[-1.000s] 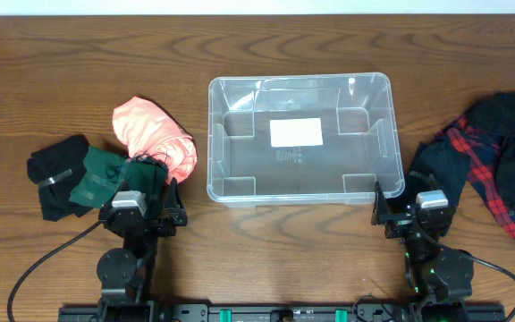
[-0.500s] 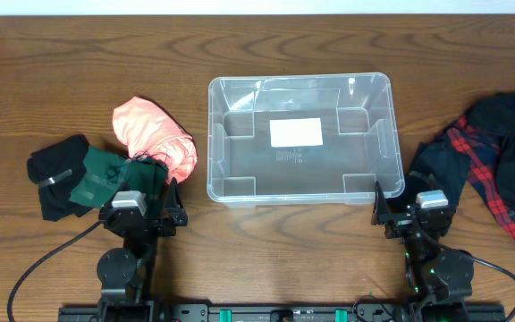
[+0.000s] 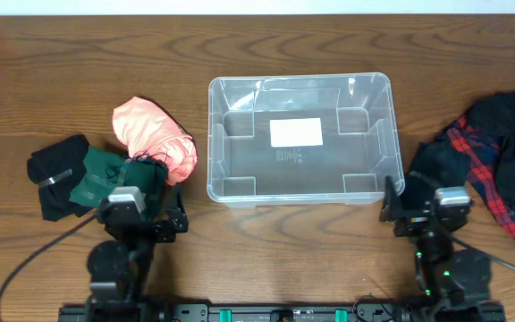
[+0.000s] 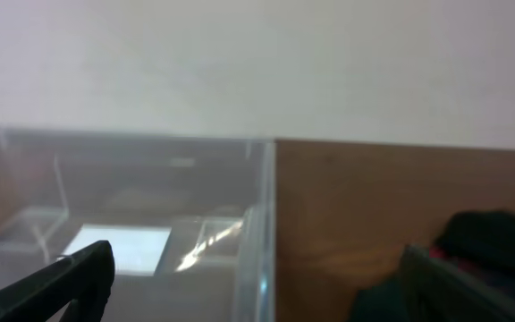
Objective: Pack container
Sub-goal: 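Move the right gripper toward the black garment on the right, then grasp the black garment with the right gripper and lift it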
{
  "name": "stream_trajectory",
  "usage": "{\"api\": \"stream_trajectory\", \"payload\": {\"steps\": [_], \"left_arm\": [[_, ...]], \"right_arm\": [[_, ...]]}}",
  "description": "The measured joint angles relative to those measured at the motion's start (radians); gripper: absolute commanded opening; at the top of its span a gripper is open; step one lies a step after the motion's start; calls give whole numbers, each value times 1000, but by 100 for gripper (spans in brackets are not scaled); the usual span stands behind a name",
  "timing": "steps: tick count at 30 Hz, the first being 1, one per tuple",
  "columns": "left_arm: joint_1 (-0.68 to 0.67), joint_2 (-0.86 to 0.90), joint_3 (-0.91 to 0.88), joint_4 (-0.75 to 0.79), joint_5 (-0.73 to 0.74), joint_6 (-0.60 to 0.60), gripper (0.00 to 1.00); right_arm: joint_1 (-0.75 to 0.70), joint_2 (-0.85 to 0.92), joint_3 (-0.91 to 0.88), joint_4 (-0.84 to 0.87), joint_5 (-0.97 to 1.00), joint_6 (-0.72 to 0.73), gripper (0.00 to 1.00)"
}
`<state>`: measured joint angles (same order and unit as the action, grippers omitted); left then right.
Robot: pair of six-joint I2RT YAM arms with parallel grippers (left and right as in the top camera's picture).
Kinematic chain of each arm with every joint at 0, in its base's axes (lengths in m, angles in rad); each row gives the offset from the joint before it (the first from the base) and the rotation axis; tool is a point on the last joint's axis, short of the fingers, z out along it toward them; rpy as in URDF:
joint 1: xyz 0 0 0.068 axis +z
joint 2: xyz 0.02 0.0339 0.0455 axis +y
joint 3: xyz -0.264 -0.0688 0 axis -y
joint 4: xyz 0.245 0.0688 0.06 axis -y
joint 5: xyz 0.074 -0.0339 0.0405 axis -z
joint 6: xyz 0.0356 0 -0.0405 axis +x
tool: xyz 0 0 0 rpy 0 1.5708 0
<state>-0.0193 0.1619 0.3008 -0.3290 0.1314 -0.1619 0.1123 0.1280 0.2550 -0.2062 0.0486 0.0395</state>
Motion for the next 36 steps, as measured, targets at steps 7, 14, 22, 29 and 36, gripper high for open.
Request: {"api": "stream_trajectory", "payload": {"steps": [7, 14, 22, 29, 36], "left_arm": [[0, 350, 451, -311, -9, -3, 98], [0, 703, 787, -604, 8, -7, 98], [0, 819, 852, -667, 27, -7, 98], [0, 847, 852, -668, 27, -7, 98], [0, 851, 852, -669, 27, -7, 98]], "right_arm": [[-30, 414, 447, -299, 87, -41, 99], [-157, 936, 908, -705, 113, -138, 99], [-202, 1244, 1118, -705, 208, -187, 99], [-382, 1455, 1135, -602, 303, -294, 98], [-511, 1691, 1135, -530, 340, -317, 96]]}}
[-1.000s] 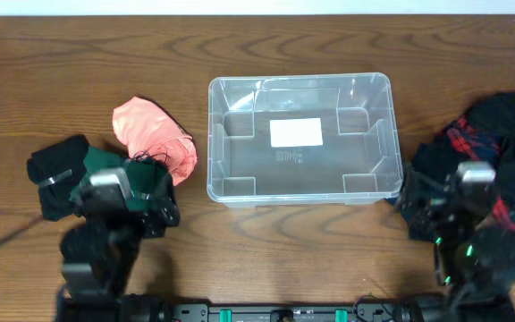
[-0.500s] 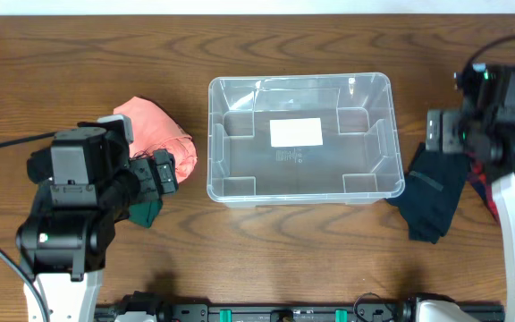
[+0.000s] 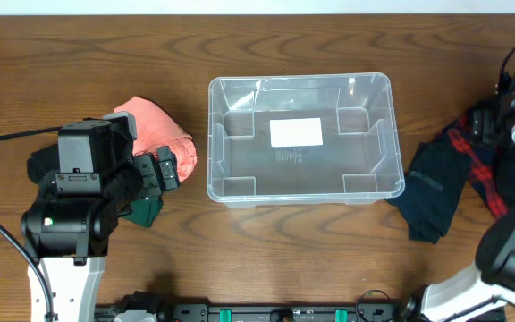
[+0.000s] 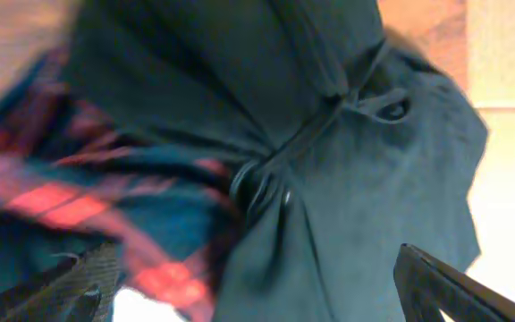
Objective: Pack container
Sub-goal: 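Grasp the black garment with the right gripper and lift it, then carry the black garment into the clear bin and release it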
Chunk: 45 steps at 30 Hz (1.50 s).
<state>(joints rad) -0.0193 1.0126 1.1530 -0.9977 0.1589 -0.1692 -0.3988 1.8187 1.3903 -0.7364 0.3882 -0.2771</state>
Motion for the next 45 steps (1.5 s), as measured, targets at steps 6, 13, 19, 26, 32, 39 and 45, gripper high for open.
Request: {"api": "stream_trajectory", "payload": {"steps": [6, 13, 19, 26, 32, 39, 45], "left_arm": [[0, 0, 0, 0, 0, 0, 98], [0, 0, 0, -1, 0, 0, 98], [-2, 0, 0, -2, 0, 0, 98], [-2, 0, 0, -8, 0, 0, 98], [-2, 0, 0, -9, 0, 0, 98], [-2, 0, 0, -19, -1, 0, 98], [9, 0, 0, -75, -76, -52, 98]], "right_arm": [[-51, 87, 0, 93, 15, -1, 96], [-84, 175, 0, 121, 35, 21, 59], [-94, 172, 26, 108, 48, 61, 1], [-82, 134, 131, -46, -18, 78, 1], [64, -48, 249, -153, -140, 56, 1], [437, -310, 305, -183, -211, -12, 1], [708, -330, 299, -240, -241, -28, 1]]}}
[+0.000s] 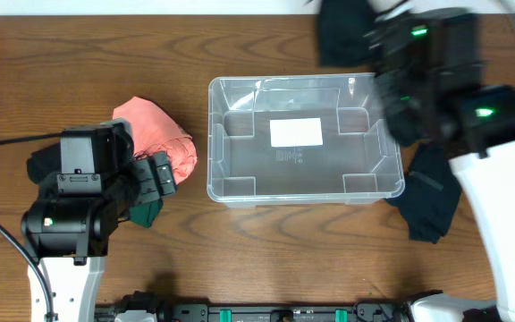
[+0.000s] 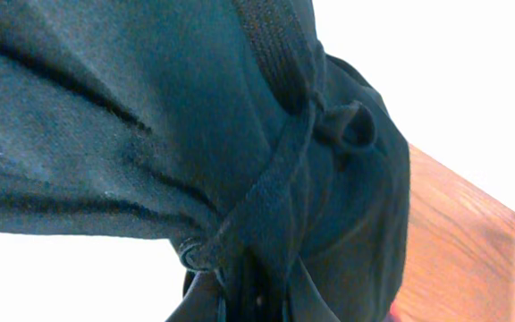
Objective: Pack container
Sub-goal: 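Carry the black garment into the clear bin and release it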
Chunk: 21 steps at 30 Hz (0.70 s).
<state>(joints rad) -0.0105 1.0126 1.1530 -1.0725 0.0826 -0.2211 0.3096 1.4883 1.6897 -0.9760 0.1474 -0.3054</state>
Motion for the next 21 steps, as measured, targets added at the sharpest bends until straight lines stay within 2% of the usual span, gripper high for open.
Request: {"api": "stream_trajectory", "payload": {"steps": [10, 15, 21], "left_arm": [[178, 5, 0, -35, -95, -83, 98], [197, 21, 0, -39, -102, -97, 98], [197, 25, 0, -39, -106, -97, 98]], "right_arm": [[203, 205, -191, 44, -8, 51, 1], [263, 301, -266, 108, -5, 67, 1], [291, 338, -280, 101, -33, 63, 1]]}}
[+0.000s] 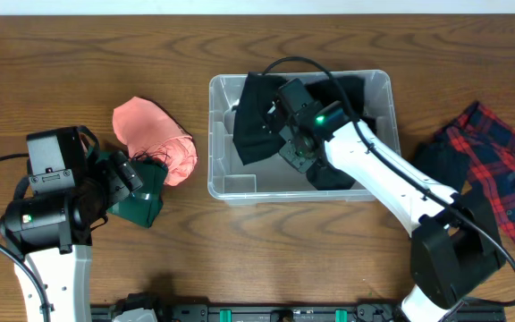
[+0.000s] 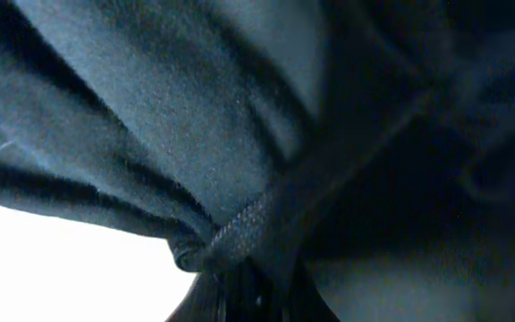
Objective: Pack container
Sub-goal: 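Carry the black garment into the clear bin and release it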
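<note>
The clear plastic container (image 1: pixel 217 190) stands mid-table. A black garment (image 1: pixel 256 132) lies bunched in its left and middle part. My right gripper (image 1: pixel 282 114) is down inside the container, shut on this garment; in the right wrist view the dark fabric (image 2: pixel 150 107) fills the frame and gathers into the right gripper (image 2: pixel 256 300). My left gripper (image 1: pixel 130 175) hovers at the left over a dark green cloth (image 1: pixel 141 204); its jaws cannot be made out. A salmon cloth (image 1: pixel 155 136) lies beside it.
A red plaid garment (image 1: pixel 499 165) and a dark navy piece (image 1: pixel 438 163) lie to the right of the container. The left arm's body covers the table at the far left. Black cables run from both arms.
My right gripper was high over the container's back right corner with the black garment hanging from it; now it is down inside the container and the garment rests in it. The left arm shifted slightly left.
Both arms sat at the front edge and the container was empty. Then the right gripper stood open over the black garment on the plaid pile, the left arm over the green cloth. Then the garment hung above the container; now it lies inside.
</note>
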{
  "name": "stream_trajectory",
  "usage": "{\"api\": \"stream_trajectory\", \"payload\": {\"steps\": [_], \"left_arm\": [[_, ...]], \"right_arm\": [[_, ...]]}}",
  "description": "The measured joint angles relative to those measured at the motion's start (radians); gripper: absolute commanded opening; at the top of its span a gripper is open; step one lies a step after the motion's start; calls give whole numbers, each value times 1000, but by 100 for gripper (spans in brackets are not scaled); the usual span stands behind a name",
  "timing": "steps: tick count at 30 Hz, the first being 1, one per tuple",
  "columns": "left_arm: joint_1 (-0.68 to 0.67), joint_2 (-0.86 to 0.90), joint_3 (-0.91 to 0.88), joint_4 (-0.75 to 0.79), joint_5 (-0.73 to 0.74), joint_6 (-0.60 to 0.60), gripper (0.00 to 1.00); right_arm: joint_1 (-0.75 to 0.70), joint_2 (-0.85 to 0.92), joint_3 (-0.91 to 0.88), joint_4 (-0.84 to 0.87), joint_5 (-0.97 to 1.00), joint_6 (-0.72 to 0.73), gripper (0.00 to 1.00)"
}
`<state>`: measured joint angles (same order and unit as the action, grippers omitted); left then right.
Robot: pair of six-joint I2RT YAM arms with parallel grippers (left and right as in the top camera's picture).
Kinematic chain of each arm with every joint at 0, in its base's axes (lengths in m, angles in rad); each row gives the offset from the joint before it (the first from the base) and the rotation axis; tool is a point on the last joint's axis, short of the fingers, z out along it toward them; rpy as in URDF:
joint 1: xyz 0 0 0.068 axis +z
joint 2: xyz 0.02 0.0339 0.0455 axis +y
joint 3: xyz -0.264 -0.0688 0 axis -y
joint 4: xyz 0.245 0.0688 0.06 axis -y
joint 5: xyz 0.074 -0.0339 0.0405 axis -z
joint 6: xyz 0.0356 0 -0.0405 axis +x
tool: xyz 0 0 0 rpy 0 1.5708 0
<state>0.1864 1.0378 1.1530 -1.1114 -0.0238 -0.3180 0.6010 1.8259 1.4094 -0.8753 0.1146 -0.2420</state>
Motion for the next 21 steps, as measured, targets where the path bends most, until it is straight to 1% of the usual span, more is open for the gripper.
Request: {"api": "stream_trajectory", "payload": {"steps": [2, 3, 6, 7, 8, 10, 11, 13, 14, 15, 17, 19, 21], "left_arm": [[0, 0, 0, 0, -1, 0, 98], [0, 0, 0, 0, -3, 0, 98], [0, 0, 0, 0, -3, 0, 98], [0, 0, 0, 0, -3, 0, 98], [0, 0, 0, 0, -3, 0, 98], [0, 0, 0, 0, -3, 0, 98], [0, 0, 0, 0, -3, 0, 98], [0, 0, 0, 0, -3, 0, 98], [0, 0, 0, 0, -3, 0, 98], [0, 0, 0, 0, -3, 0, 98], [0, 0, 0, 0, -3, 0, 98], [1, 0, 0, 0, -3, 0, 98], [1, 0, 0, 0, -3, 0, 98]], "right_arm": [[-1, 0, 0, -25, -25, -33, 1], [-1, 0, 0, -35, -34, -45, 3], [-1, 0, 0, -60, -57, -78, 38], [-1, 0, 0, -59, -64, -81, 46], [-1, -1, 0, -53, -65, -87, 52], [-1, -5, 0, -46, -66, -90, 60], [-1, -8, 0, -44, -62, -86, 62], [-1, -22, 0, -42, -36, -72, 64], [-1, -35, 1, -40, -18, -60, 75], [-2, -52, 2, -32, 6, -36, 81], [-7, -109, 3, 3, 76, 16, 98], [-27, -191, 11, 26, 154, 97, 99], [-78, -293, 27, 23, 223, 204, 99]]}}
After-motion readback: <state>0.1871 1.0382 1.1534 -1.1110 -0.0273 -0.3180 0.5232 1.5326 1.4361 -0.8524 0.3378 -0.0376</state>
